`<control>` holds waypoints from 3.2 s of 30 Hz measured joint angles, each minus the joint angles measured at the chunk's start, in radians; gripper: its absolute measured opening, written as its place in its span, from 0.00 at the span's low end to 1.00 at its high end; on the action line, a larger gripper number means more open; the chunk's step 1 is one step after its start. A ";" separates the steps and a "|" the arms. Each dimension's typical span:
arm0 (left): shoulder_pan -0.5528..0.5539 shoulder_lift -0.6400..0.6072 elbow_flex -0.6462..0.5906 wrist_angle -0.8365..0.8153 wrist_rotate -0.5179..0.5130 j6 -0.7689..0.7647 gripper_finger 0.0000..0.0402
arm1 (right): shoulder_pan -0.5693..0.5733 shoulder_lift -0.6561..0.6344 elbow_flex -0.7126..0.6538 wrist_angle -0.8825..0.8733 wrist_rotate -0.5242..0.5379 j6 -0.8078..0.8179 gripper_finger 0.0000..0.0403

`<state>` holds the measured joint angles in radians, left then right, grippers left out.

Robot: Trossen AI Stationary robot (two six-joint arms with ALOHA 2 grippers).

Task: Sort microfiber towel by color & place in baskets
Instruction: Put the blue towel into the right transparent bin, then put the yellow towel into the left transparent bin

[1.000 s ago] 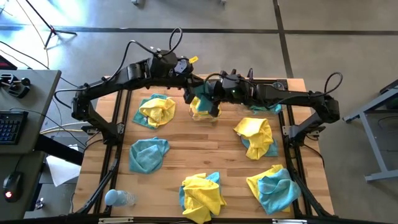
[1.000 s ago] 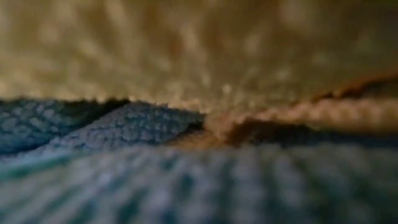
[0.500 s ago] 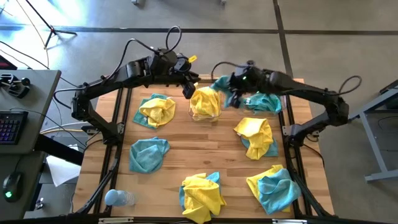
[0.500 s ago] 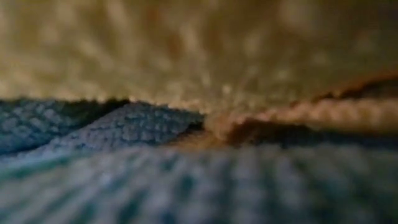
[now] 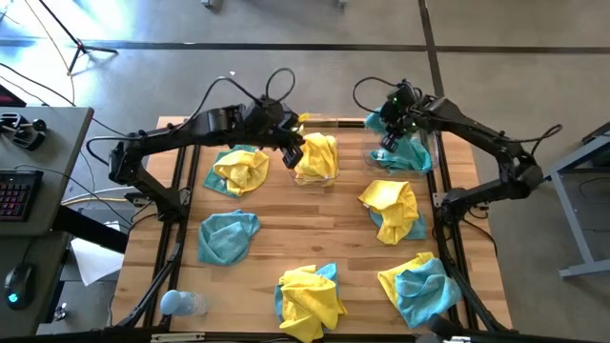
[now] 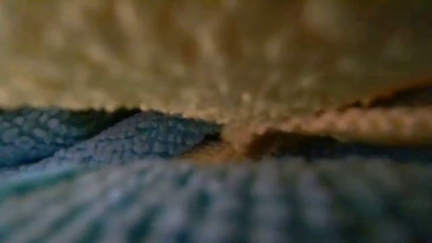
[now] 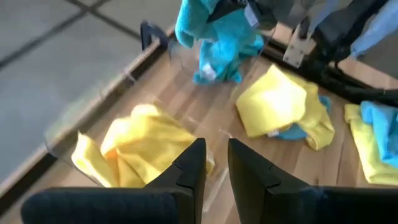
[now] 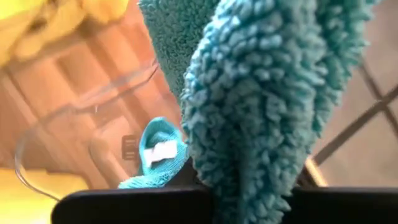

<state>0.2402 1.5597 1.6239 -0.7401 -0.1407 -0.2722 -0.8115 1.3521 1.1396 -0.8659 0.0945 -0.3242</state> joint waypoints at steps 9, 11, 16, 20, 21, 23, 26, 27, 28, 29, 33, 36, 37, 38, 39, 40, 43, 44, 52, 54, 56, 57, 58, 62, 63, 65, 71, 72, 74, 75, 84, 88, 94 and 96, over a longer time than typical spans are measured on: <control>-0.034 -0.001 -0.078 0.090 -0.002 -0.068 0.13 | -0.013 0.001 -0.259 0.171 -0.047 -0.130 0.00; -0.040 -0.001 -0.085 0.099 -0.002 -0.076 0.13 | -0.013 0.001 -0.302 0.198 -0.060 -0.130 0.01; -0.041 -0.001 -0.089 0.114 -0.002 -0.093 0.13 | -0.013 0.001 -0.362 0.257 -0.081 -0.125 0.07; -0.041 -0.001 -0.089 0.119 -0.002 -0.094 0.13 | -0.013 0.001 -0.354 0.232 -0.080 -0.066 0.15; -0.041 -0.001 -0.088 0.119 -0.002 -0.094 0.13 | -0.013 0.001 -0.341 0.212 -0.081 -0.049 0.18; -0.041 -0.001 -0.088 0.118 -0.002 -0.095 0.13 | -0.013 0.001 -0.307 0.169 -0.081 -0.035 0.23; -0.041 -0.001 -0.088 0.119 -0.002 -0.096 0.13 | -0.013 0.001 -0.241 0.073 -0.081 -0.004 0.31; -0.041 -0.001 -0.088 0.119 -0.002 -0.097 0.13 | -0.013 0.001 -0.215 0.043 -0.081 0.005 0.34; -0.041 0.000 -0.088 0.118 -0.002 -0.102 0.13 | -0.013 0.001 -0.188 0.010 -0.081 0.009 0.36; -0.042 -0.001 -0.088 0.118 -0.002 -0.106 0.13 | -0.013 0.001 -0.163 -0.023 -0.081 0.010 0.39; -0.044 -0.001 -0.088 0.118 -0.002 -0.111 0.13 | -0.013 0.001 -0.071 -0.118 -0.088 0.027 0.48; -0.045 -0.001 -0.088 0.118 -0.001 -0.112 0.13 | -0.013 0.001 -0.030 -0.156 -0.088 0.077 0.53; -0.046 -0.001 -0.088 0.118 -0.001 -0.113 0.13 | -0.013 0.001 -0.026 -0.154 -0.089 0.098 0.53; -0.046 0.000 -0.088 0.118 -0.001 -0.117 0.13 | -0.013 0.000 -0.025 -0.151 -0.090 0.117 0.53; -0.046 0.000 -0.088 0.118 -0.001 -0.118 0.13 | -0.013 0.000 -0.028 -0.147 -0.098 0.126 0.52; -0.046 -0.001 -0.088 0.118 -0.001 -0.119 0.13 | -0.013 0.000 -0.042 -0.122 -0.111 0.134 0.51; -0.046 -0.001 -0.088 0.118 -0.001 -0.119 0.13 | -0.013 0.001 -0.114 -0.021 -0.199 0.144 0.41; -0.046 0.000 -0.088 0.118 -0.001 -0.119 0.13 | -0.013 0.001 -0.144 0.017 -0.219 0.145 0.37; -0.046 0.000 -0.088 0.117 -0.001 -0.120 0.13 | -0.013 0.002 -0.367 0.319 -0.211 0.168 0.02; -0.046 -0.001 -0.088 0.117 -0.001 -0.121 0.13 | -0.013 0.002 -0.414 0.365 -0.210 0.174 0.04; -0.046 0.000 -0.088 0.117 -0.001 -0.128 0.13 | -0.014 0.002 -0.441 0.378 -0.206 0.187 0.08; -0.046 0.000 -0.088 0.117 -0.001 -0.133 0.13 | -0.015 0.002 -0.447 0.375 -0.199 0.191 0.10; -0.046 0.000 -0.088 0.117 -0.001 -0.137 0.13 | -0.015 0.002 -0.449 0.370 -0.196 0.196 0.12; -0.046 0.000 -0.088 0.117 -0.001 -0.137 0.13 | -0.015 0.002 -0.412 0.317 -0.192 0.213 0.18; -0.046 0.000 -0.088 0.117 -0.001 -0.137 0.13 | -0.015 0.002 -0.393 0.299 -0.192 0.214 0.19; -0.046 0.000 -0.088 0.117 -0.001 -0.137 0.13 | -0.015 0.002 -0.349 0.246 -0.192 0.216 0.20; -0.046 0.000 -0.087 0.117 0.006 -0.135 0.13 | -0.015 0.002 -0.186 0.057 -0.173 0.219 0.25; -0.046 0.000 -0.087 0.117 0.007 -0.128 0.13 | -0.015 0.002 -0.158 0.015 -0.161 0.216 0.26; -0.046 0.000 -0.087 0.112 0.007 -0.108 0.13 | -0.015 0.002 -0.100 -0.069 -0.140 0.217 0.28; -0.046 0.000 -0.087 0.107 0.007 -0.091 0.13 | -0.015 0.002 -0.071 -0.118 -0.135 0.221 0.29; -0.054 -0.034 -0.176 0.105 -0.003 0.099 0.13 | 0.017 -0.160 -0.019 -0.293 -0.132 0.439 0.30; -0.044 -0.123 -0.323 0.186 0.049 0.100 0.13 | 0.074 -0.304 -0.050 -0.303 -0.131 0.600 0.30; -0.038 -0.296 -0.531 0.296 0.075 0.092 0.13 | 0.239 -0.472 -0.069 -0.259 -0.129 0.865 0.30; -0.037 -0.355 -0.587 0.321 0.075 0.093 0.13 | 0.314 -0.494 -0.069 -0.219 -0.109 0.946 0.30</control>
<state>0.2028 1.2044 1.0365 -0.4195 -0.0654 -0.1795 -0.4978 0.8578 1.0702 -1.0847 -0.0141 0.6221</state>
